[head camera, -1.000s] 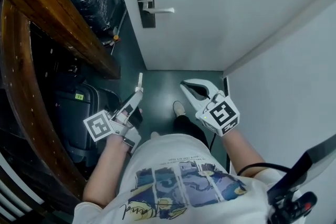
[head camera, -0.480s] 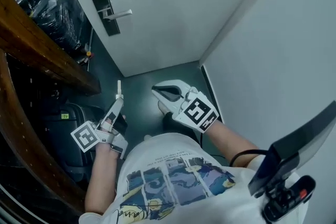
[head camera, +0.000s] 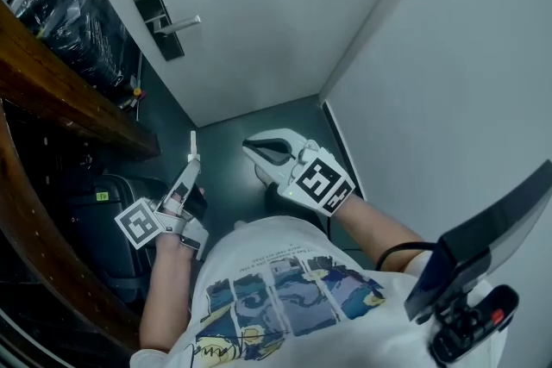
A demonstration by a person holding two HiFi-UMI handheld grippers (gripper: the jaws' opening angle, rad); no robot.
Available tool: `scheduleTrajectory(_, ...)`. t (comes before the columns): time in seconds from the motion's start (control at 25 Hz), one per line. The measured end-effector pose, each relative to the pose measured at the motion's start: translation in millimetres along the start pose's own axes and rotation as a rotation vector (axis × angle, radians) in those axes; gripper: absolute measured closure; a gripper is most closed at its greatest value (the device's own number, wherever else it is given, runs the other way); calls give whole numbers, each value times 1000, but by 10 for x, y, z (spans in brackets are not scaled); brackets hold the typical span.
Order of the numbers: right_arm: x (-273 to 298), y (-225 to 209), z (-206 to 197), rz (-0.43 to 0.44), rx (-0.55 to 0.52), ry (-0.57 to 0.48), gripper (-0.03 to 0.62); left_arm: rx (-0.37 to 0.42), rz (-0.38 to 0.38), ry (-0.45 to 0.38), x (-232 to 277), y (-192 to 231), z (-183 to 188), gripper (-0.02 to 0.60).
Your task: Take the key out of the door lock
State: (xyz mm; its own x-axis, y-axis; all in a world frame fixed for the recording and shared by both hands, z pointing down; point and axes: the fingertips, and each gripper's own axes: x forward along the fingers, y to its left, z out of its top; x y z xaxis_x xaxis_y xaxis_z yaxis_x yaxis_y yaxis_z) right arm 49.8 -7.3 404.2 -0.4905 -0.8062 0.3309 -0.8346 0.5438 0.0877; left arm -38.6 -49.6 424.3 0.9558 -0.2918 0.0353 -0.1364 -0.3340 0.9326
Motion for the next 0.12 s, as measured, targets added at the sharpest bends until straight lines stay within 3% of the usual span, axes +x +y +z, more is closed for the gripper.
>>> scheduleTrajectory(0.12,0,-30,7,-1,1,1,591,-7,6,1,20,23,8,555)
